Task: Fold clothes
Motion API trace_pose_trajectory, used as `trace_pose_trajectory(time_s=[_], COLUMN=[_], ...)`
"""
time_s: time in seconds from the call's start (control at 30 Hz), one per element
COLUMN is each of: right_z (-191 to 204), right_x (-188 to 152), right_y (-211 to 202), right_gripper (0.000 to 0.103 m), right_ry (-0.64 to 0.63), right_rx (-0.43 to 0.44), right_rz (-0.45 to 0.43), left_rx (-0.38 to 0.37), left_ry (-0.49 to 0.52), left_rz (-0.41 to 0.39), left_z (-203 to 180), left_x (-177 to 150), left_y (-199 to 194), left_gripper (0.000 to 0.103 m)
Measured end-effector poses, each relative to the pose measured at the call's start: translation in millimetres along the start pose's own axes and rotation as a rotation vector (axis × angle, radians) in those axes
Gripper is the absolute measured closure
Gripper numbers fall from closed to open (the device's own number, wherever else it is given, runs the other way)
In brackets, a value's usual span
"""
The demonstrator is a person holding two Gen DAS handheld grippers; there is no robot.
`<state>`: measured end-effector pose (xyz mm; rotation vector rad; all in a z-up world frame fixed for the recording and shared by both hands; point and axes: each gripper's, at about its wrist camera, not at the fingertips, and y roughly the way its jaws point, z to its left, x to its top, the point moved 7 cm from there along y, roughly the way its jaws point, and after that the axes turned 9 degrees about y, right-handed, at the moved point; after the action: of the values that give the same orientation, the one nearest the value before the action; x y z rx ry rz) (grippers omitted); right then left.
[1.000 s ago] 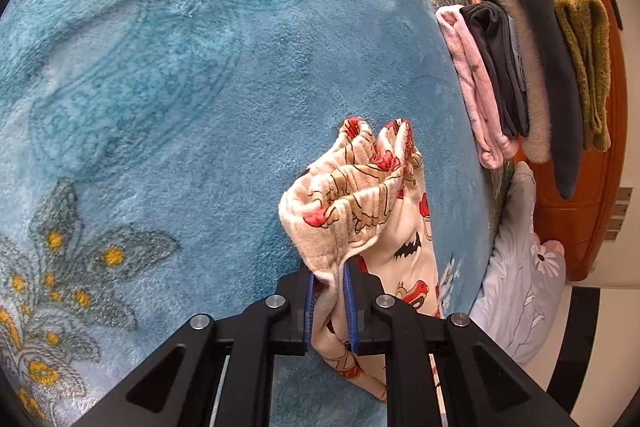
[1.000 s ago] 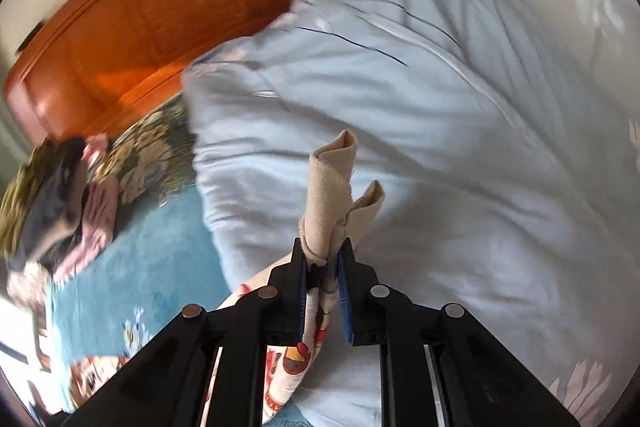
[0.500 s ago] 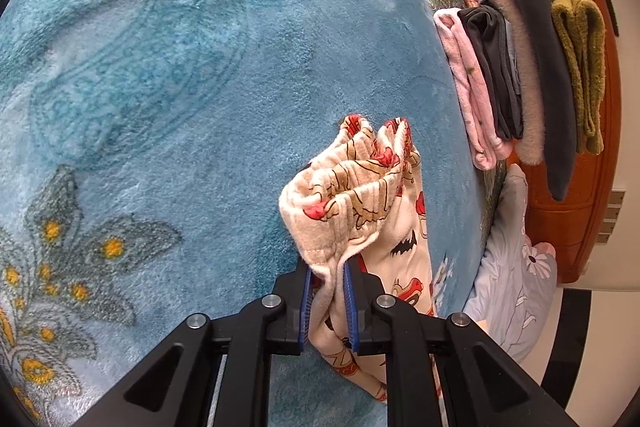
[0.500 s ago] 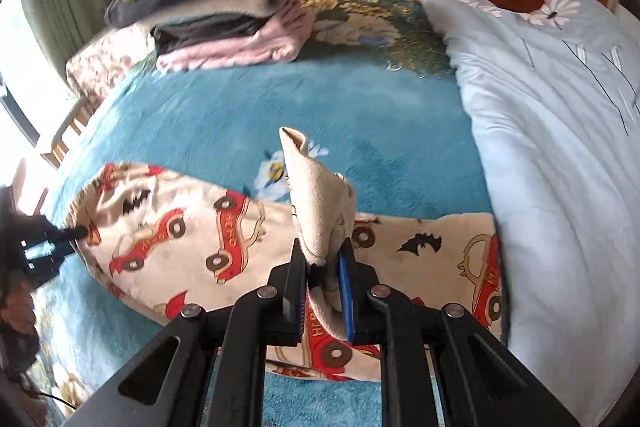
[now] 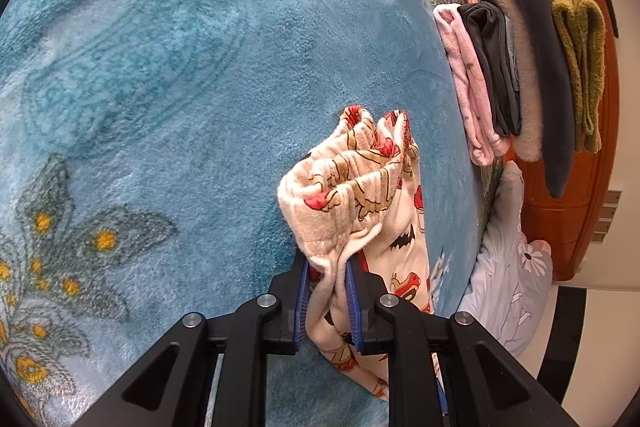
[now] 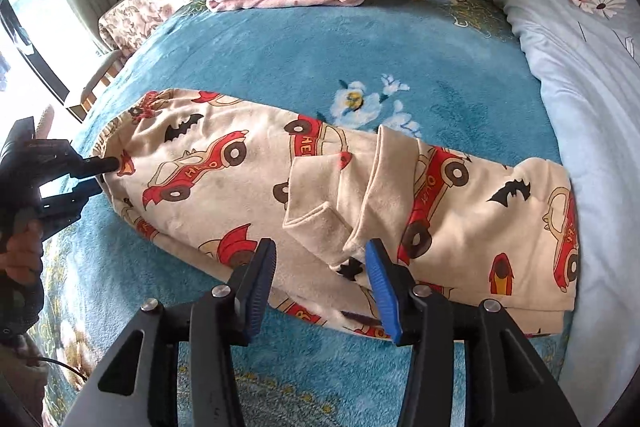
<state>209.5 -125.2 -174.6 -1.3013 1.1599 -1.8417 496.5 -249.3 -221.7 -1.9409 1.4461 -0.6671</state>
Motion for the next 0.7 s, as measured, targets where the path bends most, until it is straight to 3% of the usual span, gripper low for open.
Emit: trace_pose_trajectory(time_s=[0.13,0.23,0.3,0.43,0.53,0.7], right_z=[-17,-41,-39,-11,-9,-20], right_x=[15,23,26,31,33,16], right_y=[-14,-8,-2,3,15,28], right_gripper=[0.055,0.055,0.055,0.055,0.055,0.055], right_ry=[0.050,0.166,0.170,0.031,-0.050,-0.011], right_rx=[-0.033,-0.065,-0.074,-0.080,-0.162,-0.167], right_rz=[-0.077,-0.045,-0.028,-0.068,-0.065,0.019], left_rx=[-0.004,-0.002,0.001,-0.013,-0.019,-0.015], left_ry=[-0.002,0.001,0.007,0.001,-0.003,0.003], left_rz=[0.000,0.004,0.008,0.017,0.018,0.024], left_z=[0,-1,-2,-1,0,-2], left_x=[-1,-2,-1,0,0,0], left_y=[0,2,3,3,3,4], left_gripper=[0.082,0.082,0.081,0.081,0.081,0.080])
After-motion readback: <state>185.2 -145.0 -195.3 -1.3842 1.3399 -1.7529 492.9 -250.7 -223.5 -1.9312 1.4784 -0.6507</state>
